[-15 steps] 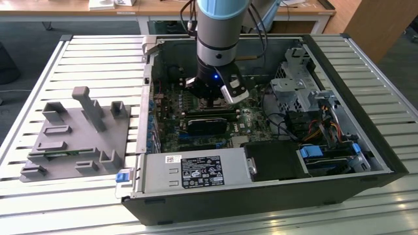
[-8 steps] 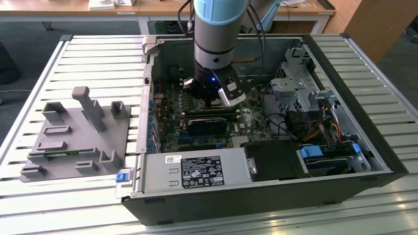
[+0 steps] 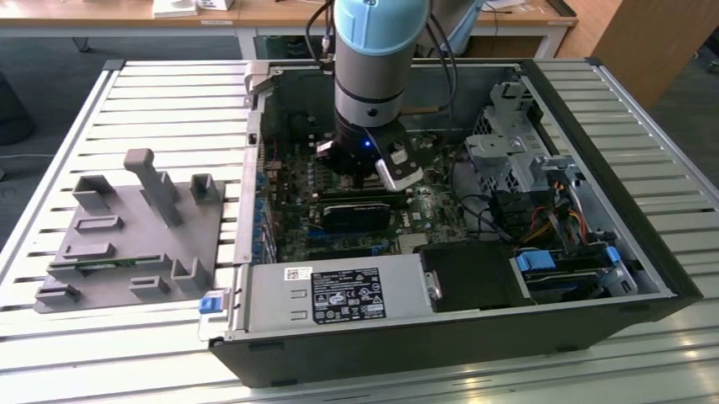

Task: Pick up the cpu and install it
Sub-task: 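Install the second cpu locking lever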

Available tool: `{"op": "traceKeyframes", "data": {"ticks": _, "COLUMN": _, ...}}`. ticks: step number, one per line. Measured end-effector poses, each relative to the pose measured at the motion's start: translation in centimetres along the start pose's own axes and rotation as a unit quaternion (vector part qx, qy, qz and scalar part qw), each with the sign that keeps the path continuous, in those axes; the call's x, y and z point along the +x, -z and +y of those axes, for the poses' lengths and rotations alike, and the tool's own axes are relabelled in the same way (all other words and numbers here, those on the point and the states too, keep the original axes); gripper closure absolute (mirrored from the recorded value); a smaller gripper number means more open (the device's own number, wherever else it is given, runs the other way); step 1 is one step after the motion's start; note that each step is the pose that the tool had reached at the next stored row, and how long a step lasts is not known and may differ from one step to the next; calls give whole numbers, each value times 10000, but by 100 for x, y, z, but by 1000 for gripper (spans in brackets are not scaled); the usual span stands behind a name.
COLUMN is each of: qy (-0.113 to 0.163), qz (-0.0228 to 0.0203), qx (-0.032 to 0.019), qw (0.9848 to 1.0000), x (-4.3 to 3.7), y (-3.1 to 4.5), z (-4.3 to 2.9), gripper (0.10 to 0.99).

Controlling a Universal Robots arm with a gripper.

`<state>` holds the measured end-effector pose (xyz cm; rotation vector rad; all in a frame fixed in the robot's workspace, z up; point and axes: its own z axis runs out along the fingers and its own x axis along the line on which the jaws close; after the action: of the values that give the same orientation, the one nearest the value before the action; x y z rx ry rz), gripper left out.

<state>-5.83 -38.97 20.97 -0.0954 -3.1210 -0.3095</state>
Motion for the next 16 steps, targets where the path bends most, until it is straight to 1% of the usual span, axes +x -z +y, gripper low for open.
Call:
{"op": "traceKeyframes", "data": {"ticks": 3, "qy": 0, "qz": 2, "qx": -16, "qw": 10000, "x": 7, "y": 10, "z": -47, "gripper": 980}}
{"op": "traceKeyframes", "data": {"ticks": 5, "qy": -1, "qz": 3, "qx": -39, "qw": 10000, "x": 24, "y": 13, "z": -69, "gripper": 980}}
{"op": "traceKeyframes", "data": {"ticks": 8, "qy": 0, "qz": 5, "qx": -88, "qw": 10000, "x": 96, "y": 13, "z": -89, "gripper": 980}}
{"op": "traceKeyframes", "data": {"ticks": 11, "qy": -1, "qz": 6, "qx": -130, "qw": 9999, "x": 128, "y": -4, "z": -94, "gripper": 980}}
{"op": "traceKeyframes", "data": {"ticks": 14, "qy": 1, "qz": 10, "qx": -185, "qw": 9998, "x": 140, "y": -32, "z": -101, "gripper": 980}}
{"op": "traceKeyframes", "data": {"ticks": 16, "qy": 0, "qz": 14, "qx": -261, "qw": 9997, "x": 149, "y": -41, "z": -103, "gripper": 980}}
